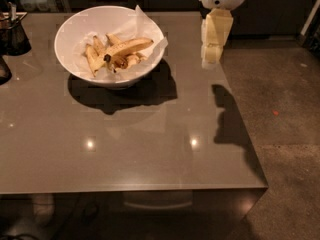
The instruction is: Pick banana from white bowl
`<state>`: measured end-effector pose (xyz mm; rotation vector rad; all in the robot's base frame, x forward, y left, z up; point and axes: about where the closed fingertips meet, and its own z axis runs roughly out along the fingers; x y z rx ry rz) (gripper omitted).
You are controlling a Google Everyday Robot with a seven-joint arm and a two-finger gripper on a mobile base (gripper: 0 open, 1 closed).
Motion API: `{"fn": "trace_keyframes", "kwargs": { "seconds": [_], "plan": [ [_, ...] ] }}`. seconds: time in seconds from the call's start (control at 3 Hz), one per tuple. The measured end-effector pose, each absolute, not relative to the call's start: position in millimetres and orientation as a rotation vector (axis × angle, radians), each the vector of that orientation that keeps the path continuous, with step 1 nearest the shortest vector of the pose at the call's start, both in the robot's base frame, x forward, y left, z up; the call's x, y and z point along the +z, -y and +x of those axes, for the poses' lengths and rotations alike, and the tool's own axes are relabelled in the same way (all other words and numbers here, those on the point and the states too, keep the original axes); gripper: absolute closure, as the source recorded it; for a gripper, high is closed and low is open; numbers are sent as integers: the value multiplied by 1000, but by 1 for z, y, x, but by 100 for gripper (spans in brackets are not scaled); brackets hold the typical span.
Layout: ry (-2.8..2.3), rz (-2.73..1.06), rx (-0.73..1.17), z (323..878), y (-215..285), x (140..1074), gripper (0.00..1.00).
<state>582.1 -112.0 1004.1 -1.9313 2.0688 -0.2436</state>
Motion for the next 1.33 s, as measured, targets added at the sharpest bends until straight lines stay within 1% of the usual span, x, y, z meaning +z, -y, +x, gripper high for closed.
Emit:
{"fn": "trace_keyframes", "kwargs": {
  "seconds": [0.33, 1.0, 1.33],
  "plan": [
    [-1976, -2011, -296, 607, 74, 1014, 0],
    [-1873, -2029, -287, 621, 54, 1018, 0],
    [-1777, -2111, -289, 634, 28, 1021, 0]
  ]
}}
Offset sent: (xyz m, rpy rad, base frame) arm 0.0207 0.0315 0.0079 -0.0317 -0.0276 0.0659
